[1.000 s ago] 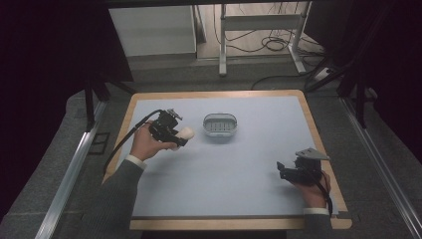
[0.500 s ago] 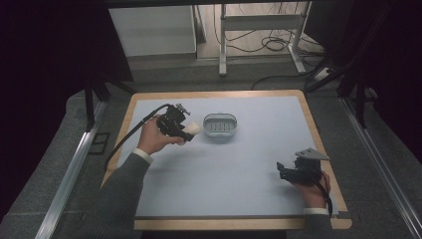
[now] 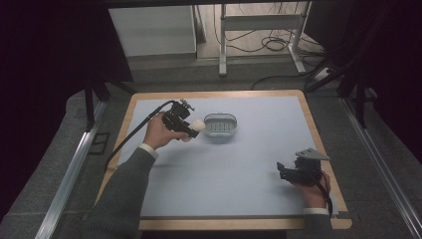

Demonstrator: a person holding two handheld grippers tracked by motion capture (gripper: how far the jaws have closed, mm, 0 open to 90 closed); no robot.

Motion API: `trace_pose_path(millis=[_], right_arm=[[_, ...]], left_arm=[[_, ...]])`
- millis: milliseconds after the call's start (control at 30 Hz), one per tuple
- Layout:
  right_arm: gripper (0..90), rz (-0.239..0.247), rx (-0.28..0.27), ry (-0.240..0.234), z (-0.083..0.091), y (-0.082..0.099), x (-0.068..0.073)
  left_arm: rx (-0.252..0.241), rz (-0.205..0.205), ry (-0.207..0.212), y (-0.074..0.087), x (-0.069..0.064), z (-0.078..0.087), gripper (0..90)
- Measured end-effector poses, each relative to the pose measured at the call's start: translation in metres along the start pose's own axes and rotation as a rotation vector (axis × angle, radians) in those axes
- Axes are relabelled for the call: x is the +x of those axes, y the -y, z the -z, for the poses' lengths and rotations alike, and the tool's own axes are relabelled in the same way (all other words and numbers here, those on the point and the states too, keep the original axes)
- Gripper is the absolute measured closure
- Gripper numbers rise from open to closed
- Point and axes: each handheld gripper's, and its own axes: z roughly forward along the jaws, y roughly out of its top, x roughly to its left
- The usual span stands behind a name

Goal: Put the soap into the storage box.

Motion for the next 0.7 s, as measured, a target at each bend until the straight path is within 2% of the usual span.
trace_pose_path(millis=[200, 267, 433, 500, 700], right_arm=[[10.7, 0.001, 0.001, 0.0, 0.0, 0.0, 0.001], [10.7, 0.003, 0.001, -0.003, 0.0, 0.0, 0.001], [10.7, 0.003, -0.002, -0.004, 0.0, -0.001, 0.002], [10.7, 0.003, -0.002, -0.004, 0.0, -0.001, 0.002], [10.7, 0.006, 0.001, -0.003, 0.0, -0.001, 0.002]], left_arm=[[-0.011, 0.022, -0.008, -0.005, 0.004, -0.002, 49.5], [-0.008, 0.017, -0.002, -0.009, 0.004, -0.003, 49.5], [0.013, 0.002, -0.02, -0.017, 0.003, -0.008, 49.5], [0.008, 0.011, -0.001, -0.02, 0.004, -0.01, 49.5], [0.023, 0.022, 0.001, -0.025, 0.008, -0.017, 49.5]])
